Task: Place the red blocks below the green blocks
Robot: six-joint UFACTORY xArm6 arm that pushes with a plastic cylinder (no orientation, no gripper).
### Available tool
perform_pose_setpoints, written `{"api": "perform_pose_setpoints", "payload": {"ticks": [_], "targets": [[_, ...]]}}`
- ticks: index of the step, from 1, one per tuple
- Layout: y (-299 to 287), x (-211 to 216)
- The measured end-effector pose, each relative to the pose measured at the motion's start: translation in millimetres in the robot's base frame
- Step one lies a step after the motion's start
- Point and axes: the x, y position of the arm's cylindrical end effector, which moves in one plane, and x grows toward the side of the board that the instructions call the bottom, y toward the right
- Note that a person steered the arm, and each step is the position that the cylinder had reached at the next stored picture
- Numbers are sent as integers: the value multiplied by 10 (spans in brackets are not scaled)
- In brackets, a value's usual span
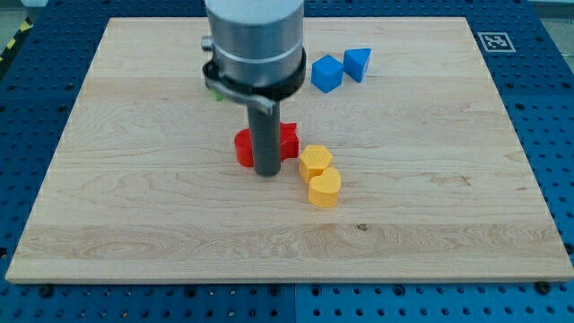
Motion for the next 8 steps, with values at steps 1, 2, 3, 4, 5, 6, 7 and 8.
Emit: {"api": "perform_pose_setpoints", "payload": {"ticks": [1, 2, 3, 4, 5, 6, 7, 8], "targets": [[-13, -346], [3, -327], [3, -26], [-113, -3], [-332, -315], [-387, -469], [-282, -328], [-278, -375]]}}
